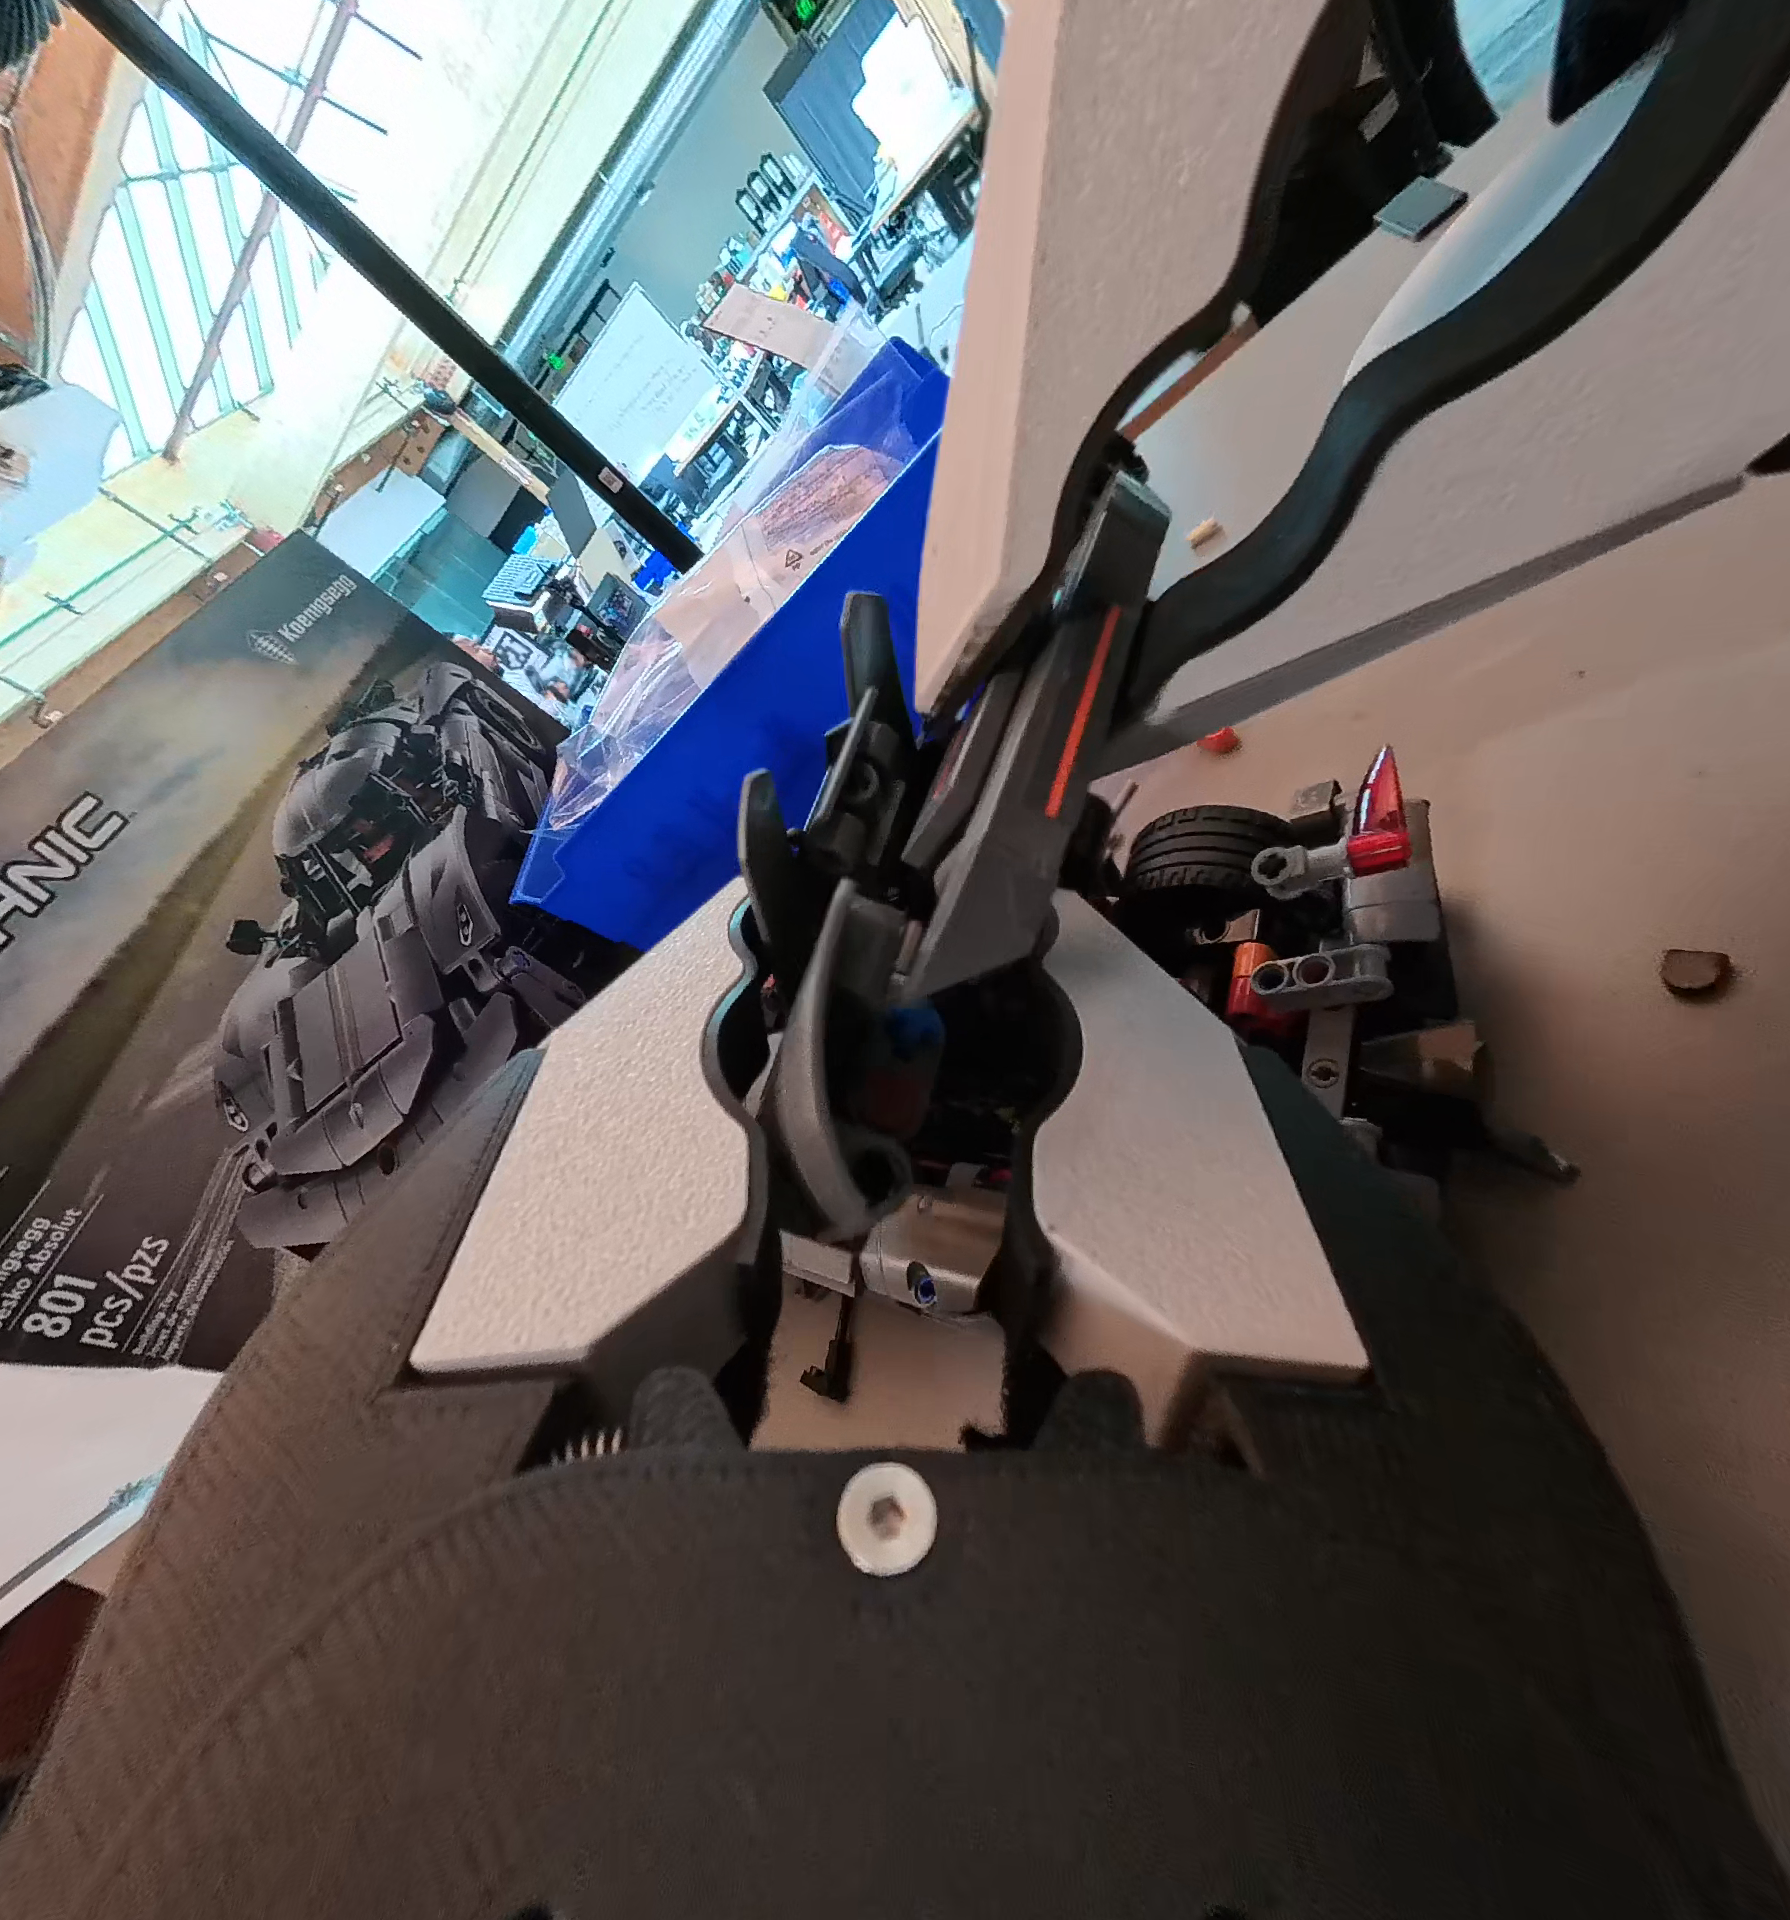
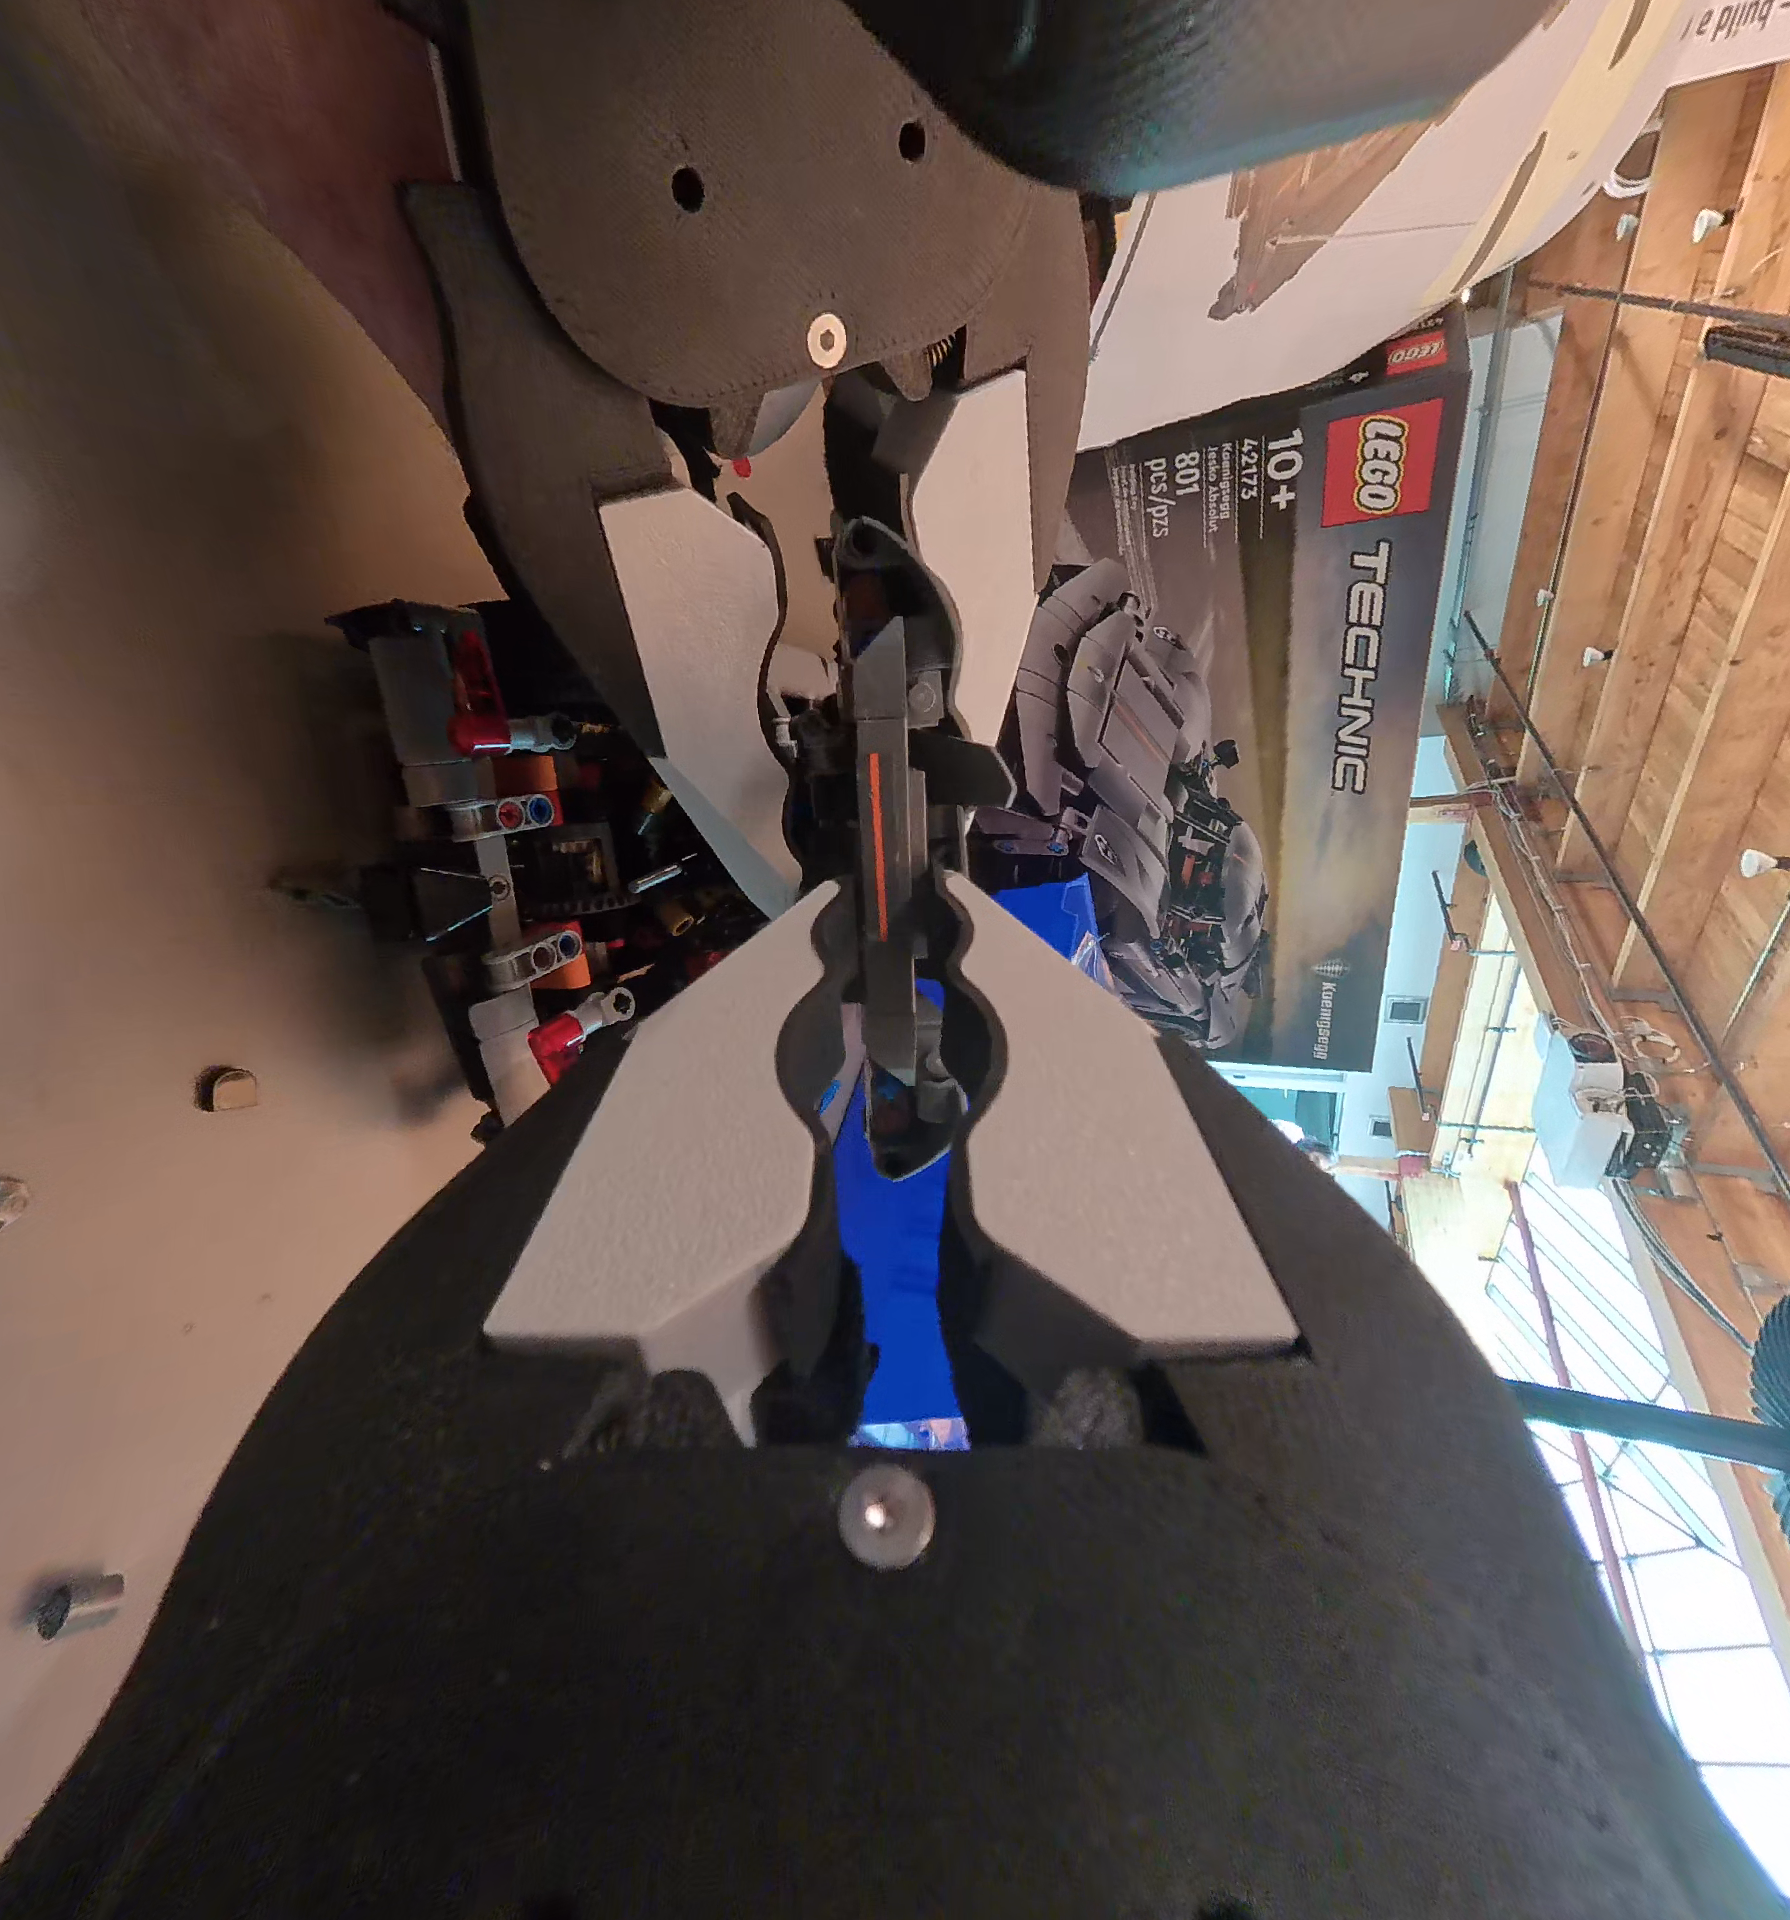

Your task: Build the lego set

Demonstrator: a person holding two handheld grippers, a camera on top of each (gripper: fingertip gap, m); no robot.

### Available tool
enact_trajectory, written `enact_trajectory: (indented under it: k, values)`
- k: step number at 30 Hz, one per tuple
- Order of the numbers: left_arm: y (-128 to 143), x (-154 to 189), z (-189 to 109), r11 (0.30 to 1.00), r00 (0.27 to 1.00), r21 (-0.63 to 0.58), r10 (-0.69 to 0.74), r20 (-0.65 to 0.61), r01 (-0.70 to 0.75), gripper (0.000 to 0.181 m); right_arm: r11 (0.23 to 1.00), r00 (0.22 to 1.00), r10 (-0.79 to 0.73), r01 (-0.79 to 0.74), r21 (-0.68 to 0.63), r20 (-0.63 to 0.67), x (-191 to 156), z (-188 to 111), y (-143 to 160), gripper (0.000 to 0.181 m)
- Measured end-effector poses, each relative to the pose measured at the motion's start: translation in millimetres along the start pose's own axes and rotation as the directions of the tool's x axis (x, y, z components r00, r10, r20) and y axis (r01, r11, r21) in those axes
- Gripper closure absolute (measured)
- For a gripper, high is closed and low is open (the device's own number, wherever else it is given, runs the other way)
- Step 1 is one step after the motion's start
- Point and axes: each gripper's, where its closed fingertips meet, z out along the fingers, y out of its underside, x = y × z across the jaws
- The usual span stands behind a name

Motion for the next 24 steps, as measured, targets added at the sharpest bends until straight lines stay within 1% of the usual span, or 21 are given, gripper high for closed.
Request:
enact_trajectory:
  k: [4,5,6,9,11,12,13,16,17,18,21,22,24]
  values:
    - [1.2,-3.1,0.2,1.0,1.0,-0.006,0.009,0.016,-0.009,0.142,1.0,1.0,0.003,-0.003,0.015,-0.016,2.7,-1.2,-1.8,0.171]
    - [1.6,-4.7,-0.1,1.0,1.0,-0.008,0.008,0.02,-0.007,0.147,1.0,1.0,-0.001,0.002,0.024,-0.02,2.8,-2.4,-3.7,0.171]
    - [2.0,-7.5,-0.8,1.0,0.999,-0.01,0.011,0.031,-0.011,0.158,1.0,1.0,0.0,0.0,0.031,-0.013,1.6,-3.1,-5.2,0.171]
    - [3.2,-7.0,1.1,0.999,0.999,-0.024,0.032,0.011,-0.032,0.149,1.0,1.0,0.005,-0.005,0.013,-0.008,0.5,-1.1,0.3,0.172]
    - [1.4,-8.4,1.3,0.997,0.997,-0.027,0.077,0.026,-0.076,0.145,1.0,1.0,0.013,-0.013,0.01,-0.008,1.6,-1.4,1.3,0.172]
    - [1.8,-9.3,1.8,0.997,0.997,-0.028,0.071,0.027,-0.07,0.143,1.0,1.0,0.017,-0.017,0.003,-0.006,1.2,-0.7,2.7,0.172]
    - [2.0,-8.8,2.3,0.997,0.997,-0.024,0.07,0.019,-0.07,0.136,1.0,1.0,0.019,-0.019,-0.004,-0.003,0.7,0.0,4.1,0.172]
    - [-0.2,-6.9,2.7,0.993,0.993,-0.017,0.117,0.008,-0.117,0.129,1.0,1.0,0.014,-0.014,-0.009,0.002,-0.6,1.5,5.7,0.172]
    - [-2.0,-4.2,3.7,0.994,0.994,-0.005,0.11,-0.013,-0.11,0.121,0.999,1.0,0.027,-0.026,-0.02,0.006,-1.2,2.7,7.7,0.172]
    - [-2.4,-2.3,4.6,0.994,0.994,0.0,0.105,-0.027,-0.105,0.118,0.999,1.0,0.03,-0.03,-0.024,0.007,-1.5,3.3,8.2,0.172]
    - [-1.5,-2.6,6.4,0.994,0.994,-0.007,0.109,-0.031,-0.109,0.125,1.0,1.0,0.01,-0.01,-0.006,-0.007,-0.7,2.1,4.7,0.172]
    - [-2.3,-2.9,6.1,0.993,0.993,-0.005,0.117,-0.026,-0.117,0.132,1.0,1.0,0.009,-0.01,-0.009,-0.014,0.2,2.5,5.3,0.172]
    - [-1.9,-3.4,7.1,0.994,0.994,-0.003,0.11,-0.02,-0.11,0.135,1.0,1.0,0.024,-0.024,-0.011,-0.017,2.0,2.8,6.1,0.171]
